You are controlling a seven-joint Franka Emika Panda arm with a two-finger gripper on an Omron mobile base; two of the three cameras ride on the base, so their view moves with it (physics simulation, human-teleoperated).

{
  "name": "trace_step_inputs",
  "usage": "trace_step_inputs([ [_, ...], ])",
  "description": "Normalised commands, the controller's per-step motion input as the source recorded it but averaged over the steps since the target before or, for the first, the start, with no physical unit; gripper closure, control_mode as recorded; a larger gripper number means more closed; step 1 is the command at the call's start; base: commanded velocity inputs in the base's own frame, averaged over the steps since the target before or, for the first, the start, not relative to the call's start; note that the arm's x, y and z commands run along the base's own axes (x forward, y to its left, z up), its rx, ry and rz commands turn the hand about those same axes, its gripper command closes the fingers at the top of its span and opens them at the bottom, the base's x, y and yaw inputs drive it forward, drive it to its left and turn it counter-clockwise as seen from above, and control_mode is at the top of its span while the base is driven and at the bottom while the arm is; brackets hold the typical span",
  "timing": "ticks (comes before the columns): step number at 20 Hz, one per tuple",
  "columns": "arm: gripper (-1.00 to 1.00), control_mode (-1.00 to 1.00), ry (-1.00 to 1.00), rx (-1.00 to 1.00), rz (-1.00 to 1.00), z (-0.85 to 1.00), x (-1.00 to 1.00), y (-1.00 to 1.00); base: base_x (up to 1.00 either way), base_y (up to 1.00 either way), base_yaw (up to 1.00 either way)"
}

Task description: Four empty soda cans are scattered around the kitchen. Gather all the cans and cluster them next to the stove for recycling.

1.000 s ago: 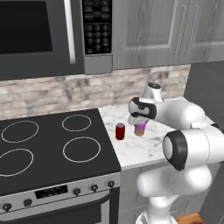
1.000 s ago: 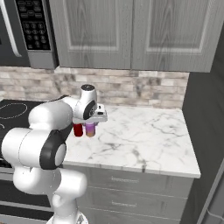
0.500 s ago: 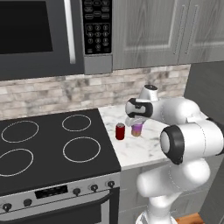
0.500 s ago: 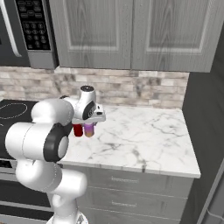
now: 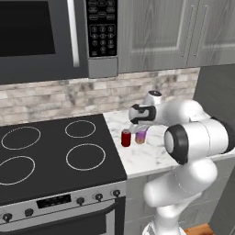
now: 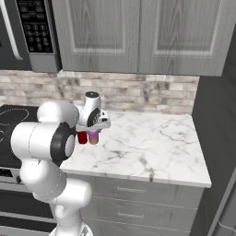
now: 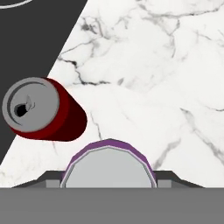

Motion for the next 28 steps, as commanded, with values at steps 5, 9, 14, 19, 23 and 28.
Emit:
trace_step_inputs([
  [5,1.0,-1.0,0.0,0.0,0.04,-0.09,0.19,0.11,0.0,0.0,0.0],
  [9,1.0,-1.0,0.0,0.0,0.04,-0.14,0.15,0.0,0.0,0.0,0.0],
  [14,1.0,-1.0,0.0,0.0,0.04,-0.19,0.18,0.01,0.0,0.0,0.0],
  [19,1.0,-1.0,0.0,0.0,0.03,-0.19,0.18,0.02,0.0,0.0,0.0],
  [23,1.0,-1.0,0.0,0.0,0.03,-0.17,0.11,0.02,0.0,0.0,0.0],
  [28,-1.0,-1.0,0.0,0.0,0.02,-0.2,0.01,0.01,0.0,0.0,0.0],
])
